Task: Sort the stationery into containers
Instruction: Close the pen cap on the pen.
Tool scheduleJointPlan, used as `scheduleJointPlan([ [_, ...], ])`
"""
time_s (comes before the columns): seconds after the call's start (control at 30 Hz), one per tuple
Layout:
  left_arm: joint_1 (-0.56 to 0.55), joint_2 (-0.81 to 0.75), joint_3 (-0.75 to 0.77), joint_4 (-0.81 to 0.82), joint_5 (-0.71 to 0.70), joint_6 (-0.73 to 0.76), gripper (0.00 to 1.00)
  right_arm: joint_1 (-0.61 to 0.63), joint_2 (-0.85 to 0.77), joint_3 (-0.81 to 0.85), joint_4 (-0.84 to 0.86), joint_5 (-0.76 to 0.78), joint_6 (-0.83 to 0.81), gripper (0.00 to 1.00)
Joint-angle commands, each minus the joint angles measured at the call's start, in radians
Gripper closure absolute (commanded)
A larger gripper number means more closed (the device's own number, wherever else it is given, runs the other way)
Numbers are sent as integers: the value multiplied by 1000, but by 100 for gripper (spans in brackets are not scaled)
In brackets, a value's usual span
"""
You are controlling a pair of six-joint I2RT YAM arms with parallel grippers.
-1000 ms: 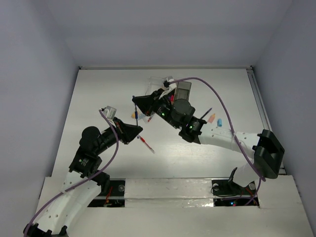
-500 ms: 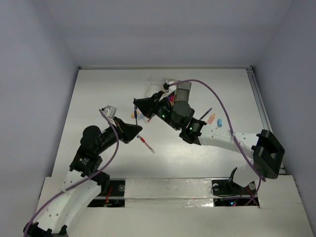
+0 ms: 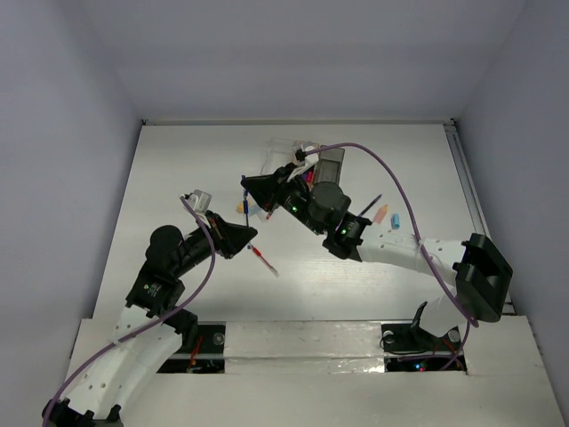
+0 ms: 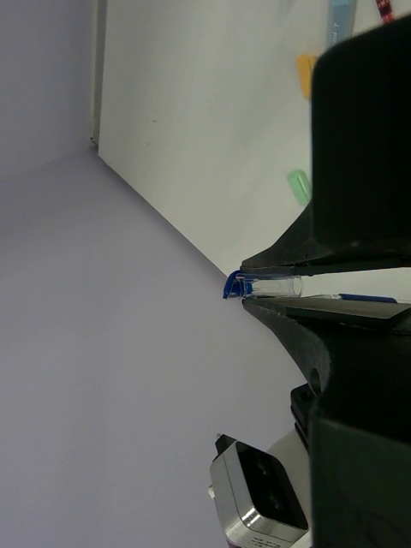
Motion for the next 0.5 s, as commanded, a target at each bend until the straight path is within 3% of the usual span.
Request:
scheduleJointPlan([
  [0.0,-3,-3,12,51,18,4,100,8,-39,23,85,15,-11,100],
  [0.47,-3,4,10,43,7,-1,100,8,-64,-1,111,19,-13,100],
])
